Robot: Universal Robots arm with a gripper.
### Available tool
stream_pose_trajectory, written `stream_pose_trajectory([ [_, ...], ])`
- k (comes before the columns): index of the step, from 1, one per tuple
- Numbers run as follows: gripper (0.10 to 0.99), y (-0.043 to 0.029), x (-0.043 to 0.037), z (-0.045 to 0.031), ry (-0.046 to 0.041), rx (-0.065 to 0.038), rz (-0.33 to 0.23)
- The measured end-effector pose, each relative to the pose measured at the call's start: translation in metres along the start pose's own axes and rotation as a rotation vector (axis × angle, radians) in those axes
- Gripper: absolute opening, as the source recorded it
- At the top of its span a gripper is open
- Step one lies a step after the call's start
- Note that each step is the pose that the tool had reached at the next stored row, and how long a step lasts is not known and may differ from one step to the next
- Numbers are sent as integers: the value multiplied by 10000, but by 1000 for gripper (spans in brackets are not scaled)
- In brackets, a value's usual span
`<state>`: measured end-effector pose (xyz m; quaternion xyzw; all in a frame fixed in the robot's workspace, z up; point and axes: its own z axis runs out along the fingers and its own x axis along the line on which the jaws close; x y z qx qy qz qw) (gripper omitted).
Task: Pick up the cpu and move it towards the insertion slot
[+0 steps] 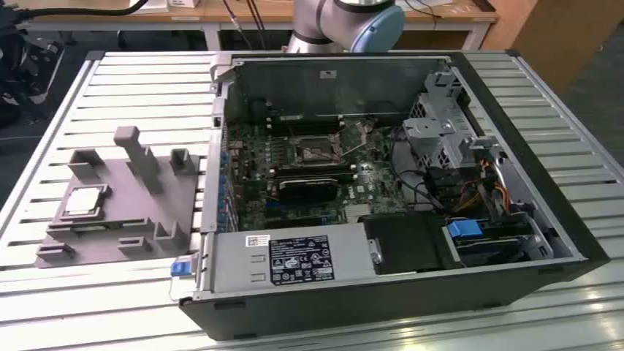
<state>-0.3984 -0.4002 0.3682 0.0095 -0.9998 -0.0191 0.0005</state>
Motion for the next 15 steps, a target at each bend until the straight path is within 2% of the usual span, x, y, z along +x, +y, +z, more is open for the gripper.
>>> stream_pose_trajectory([
  [12,102,0,0,1,0,0,0],
  [15,102,-1,0,24,0,0,0],
])
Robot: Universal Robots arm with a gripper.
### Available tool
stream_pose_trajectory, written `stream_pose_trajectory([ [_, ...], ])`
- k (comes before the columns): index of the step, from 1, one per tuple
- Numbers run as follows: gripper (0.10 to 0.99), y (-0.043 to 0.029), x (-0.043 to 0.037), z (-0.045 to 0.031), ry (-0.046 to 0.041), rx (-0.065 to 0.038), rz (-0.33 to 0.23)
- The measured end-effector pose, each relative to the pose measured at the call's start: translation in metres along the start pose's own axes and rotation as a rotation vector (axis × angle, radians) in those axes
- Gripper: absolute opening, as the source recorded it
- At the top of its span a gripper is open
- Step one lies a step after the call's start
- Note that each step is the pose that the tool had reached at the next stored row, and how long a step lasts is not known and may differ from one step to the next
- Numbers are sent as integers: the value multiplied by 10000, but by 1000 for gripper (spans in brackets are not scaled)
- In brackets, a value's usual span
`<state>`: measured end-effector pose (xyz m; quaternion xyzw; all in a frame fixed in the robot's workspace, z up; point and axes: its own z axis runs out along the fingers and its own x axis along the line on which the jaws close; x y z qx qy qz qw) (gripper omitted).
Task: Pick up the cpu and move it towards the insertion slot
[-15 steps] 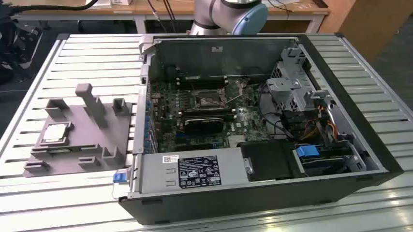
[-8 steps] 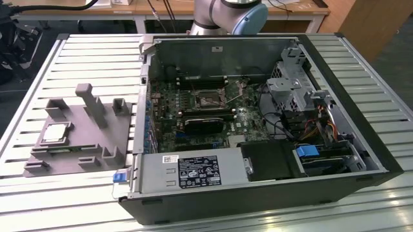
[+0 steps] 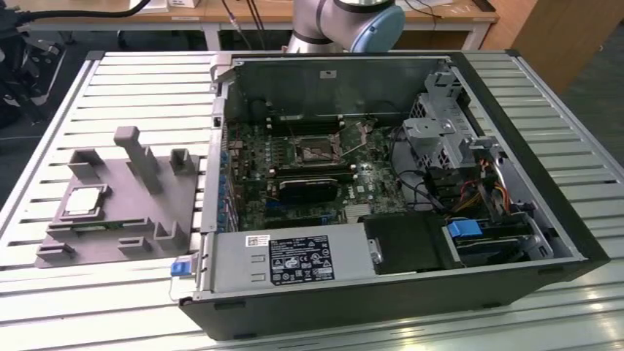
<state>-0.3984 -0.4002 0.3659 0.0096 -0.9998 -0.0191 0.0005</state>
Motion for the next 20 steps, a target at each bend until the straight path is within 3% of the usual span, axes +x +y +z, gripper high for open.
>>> stream_pose_trajectory([
  [20,102,-13,24,348,0,13,0],
])
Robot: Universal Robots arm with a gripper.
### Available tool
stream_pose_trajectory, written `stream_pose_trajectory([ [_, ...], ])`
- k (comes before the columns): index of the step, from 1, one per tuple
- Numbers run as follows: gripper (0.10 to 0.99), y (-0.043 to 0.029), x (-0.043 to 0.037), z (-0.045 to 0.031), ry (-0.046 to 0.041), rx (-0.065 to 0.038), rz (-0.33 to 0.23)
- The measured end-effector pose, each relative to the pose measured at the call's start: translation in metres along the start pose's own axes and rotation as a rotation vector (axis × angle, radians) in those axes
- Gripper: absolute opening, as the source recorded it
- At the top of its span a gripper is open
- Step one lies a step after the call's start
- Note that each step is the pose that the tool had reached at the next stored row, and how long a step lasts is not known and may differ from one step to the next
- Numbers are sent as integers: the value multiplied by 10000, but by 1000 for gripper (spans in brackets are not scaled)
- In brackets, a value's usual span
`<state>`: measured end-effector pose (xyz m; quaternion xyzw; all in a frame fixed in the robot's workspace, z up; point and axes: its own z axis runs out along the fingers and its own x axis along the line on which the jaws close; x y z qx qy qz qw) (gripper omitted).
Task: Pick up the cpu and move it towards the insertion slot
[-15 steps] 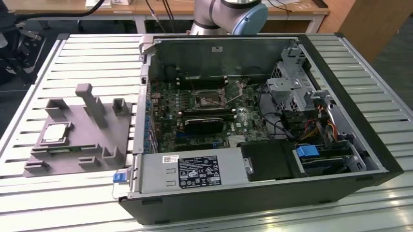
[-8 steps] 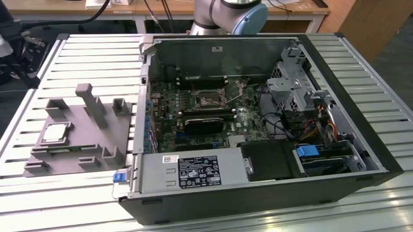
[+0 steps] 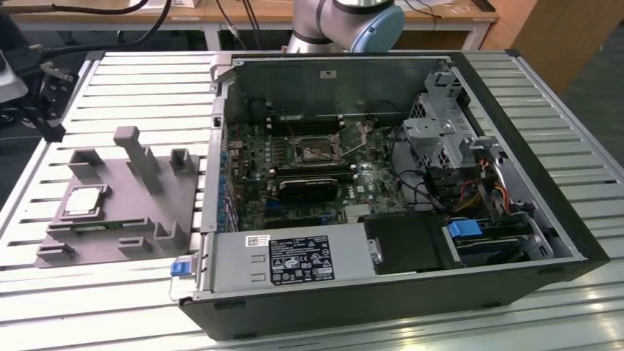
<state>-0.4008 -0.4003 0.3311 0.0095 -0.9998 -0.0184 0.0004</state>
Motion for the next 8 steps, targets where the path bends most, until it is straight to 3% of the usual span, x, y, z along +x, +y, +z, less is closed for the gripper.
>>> stream_pose_trajectory([
  [8,102,-7,17,146,-1,-1,-1],
])
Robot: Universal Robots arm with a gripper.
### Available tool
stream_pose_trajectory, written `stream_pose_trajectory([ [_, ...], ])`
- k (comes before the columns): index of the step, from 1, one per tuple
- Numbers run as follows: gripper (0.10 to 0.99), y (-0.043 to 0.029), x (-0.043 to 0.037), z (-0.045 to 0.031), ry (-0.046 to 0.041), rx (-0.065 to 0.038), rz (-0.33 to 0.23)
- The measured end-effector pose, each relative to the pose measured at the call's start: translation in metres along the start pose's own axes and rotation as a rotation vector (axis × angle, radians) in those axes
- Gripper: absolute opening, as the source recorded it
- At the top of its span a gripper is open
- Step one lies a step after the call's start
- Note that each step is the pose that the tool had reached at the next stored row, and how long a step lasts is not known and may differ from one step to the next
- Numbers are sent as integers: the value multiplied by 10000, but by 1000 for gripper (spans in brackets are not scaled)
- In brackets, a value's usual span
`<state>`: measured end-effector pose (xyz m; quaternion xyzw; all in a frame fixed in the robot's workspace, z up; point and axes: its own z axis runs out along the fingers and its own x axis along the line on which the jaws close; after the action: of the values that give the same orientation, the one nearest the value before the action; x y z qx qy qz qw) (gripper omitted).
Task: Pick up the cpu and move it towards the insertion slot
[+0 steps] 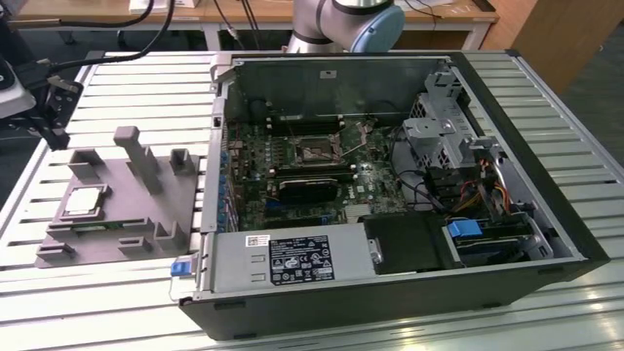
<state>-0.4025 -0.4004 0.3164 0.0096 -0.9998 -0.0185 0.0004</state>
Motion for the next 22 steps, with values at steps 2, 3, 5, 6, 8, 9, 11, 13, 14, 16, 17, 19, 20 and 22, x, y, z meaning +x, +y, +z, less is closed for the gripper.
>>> stream_pose_trajectory([
  [2,102,-1,6,36,2,1,1],
  [3,102,-2,9,55,1,0,0],
  [5,102,-4,15,91,0,0,0],
  [6,102,-4,20,108,1,1,0],
  [8,102,-5,23,144,1,0,0],
  [9,102,-6,24,160,0,3,-1],
  [11,102,-7,28,190,0,7,0],
  [13,102,-8,35,224,1,13,0],
  [14,102,-9,39,241,0,14,0],
  [16,102,-10,47,273,2,16,0],
  [17,102,-10,50,290,1,16,0],
  [19,102,-11,58,322,1,18,0],
  [20,102,-11,65,338,1,19,1],
  [22,102,-13,81,366,2,19,0],
])
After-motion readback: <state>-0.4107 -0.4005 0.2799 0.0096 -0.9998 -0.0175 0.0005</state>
